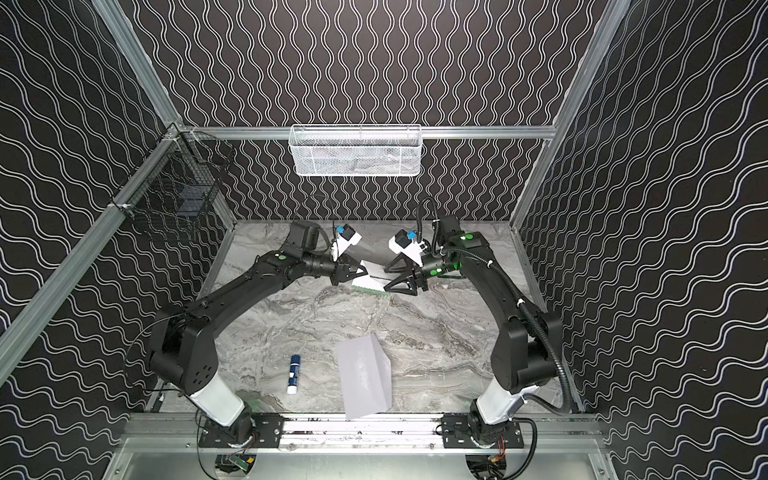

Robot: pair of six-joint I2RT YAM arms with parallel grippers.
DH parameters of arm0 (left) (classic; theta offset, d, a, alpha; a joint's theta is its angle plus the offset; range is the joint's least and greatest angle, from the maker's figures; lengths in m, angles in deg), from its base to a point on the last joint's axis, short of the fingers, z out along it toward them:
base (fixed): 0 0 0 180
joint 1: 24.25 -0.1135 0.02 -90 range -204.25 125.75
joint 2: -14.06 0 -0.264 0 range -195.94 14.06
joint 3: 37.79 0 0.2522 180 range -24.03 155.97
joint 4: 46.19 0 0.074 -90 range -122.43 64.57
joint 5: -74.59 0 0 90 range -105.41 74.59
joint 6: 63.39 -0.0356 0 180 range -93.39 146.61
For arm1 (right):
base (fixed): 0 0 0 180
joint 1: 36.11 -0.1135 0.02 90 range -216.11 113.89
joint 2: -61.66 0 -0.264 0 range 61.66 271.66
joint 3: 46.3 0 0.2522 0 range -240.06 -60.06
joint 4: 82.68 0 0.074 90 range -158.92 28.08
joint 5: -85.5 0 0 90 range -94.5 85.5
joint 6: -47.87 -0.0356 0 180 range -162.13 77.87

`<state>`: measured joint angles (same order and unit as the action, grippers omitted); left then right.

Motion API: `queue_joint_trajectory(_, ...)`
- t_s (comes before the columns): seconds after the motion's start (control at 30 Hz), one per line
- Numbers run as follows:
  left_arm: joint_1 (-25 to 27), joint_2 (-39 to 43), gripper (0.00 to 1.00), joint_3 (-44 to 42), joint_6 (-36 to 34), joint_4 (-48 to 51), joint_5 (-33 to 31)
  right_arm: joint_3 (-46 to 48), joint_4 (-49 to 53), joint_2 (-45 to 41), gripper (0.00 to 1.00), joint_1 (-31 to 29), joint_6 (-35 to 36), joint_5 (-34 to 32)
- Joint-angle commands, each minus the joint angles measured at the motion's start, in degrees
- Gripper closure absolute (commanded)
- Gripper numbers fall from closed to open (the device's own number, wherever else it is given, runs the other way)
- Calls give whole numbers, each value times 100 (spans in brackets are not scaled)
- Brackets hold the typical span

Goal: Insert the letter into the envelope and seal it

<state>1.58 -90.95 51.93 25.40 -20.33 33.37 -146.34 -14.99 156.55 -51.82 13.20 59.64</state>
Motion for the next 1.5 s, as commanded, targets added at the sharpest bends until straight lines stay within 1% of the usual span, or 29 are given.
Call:
queue_joint_trajectory(0.0,-15,109,100,0,-58,-304,189,-98,-194,-67,27,12,-69,-175)
queue_joint_trajectory(0.07,-16,179,100,-11,-79,-334,174,-344,-146,4,27,61,-79,-171)
queue_joint_trajectory(0.17,-14,271,100,-138,68,-661,222,-862,233,230,28,76,88,-42)
queue_joint_trajectory(0.23,-16,310,100,-195,93,-778,256,-1218,732,399,29,77,432,119)
queue_joint_trajectory(0.3,-15,339,100,-196,50,-782,246,-1598,1548,529,28,90,1147,365)
queue_joint_trajectory(0.37,-16,350,100,-196,-31,-746,209,-1805,1804,501,28,93,1284,404)
queue_joint_trajectory(0.5,-14,333,100,-227,-226,-735,87,-1575,973,91,24,89,471,137)
queue_joint_trajectory(0.67,3,415,100,-364,-501,-876,152,-1499,571,-223,21,95,-13,-147)
queue_joint_trajectory(0.73,44,532,100,-477,-710,-979,165,-1466,331,-218,22,94,-298,-381)
queue_joint_trajectory(0.83,150,729,100,-607,-1078,-1044,166,-1604,276,20,26,83,-493,-802)
queue_joint_trajectory(0.9,187,787,100,-626,-1253,-1019,257,-1873,531,312,29,52,-444,-924)
queue_joint_trajectory(1.03,219,837,100,-577,-1429,-834,262,-2133,931,684,30,-110,-257,-1009)
queue_joint_trajectory(1.2,222,886,100,-597,-1455,-790,265,-1791,786,680,31,-257,-188,-924)
queue_joint_trajectory(1.3,249,912,100,-583,-1498,-741,264,-1741,842,719,36,-284,-77,-870)
queue_joint_trajectory(1.47,266,951,100,-531,-1549,-606,261,-1751,978,816,41,-341,-20,-1043)
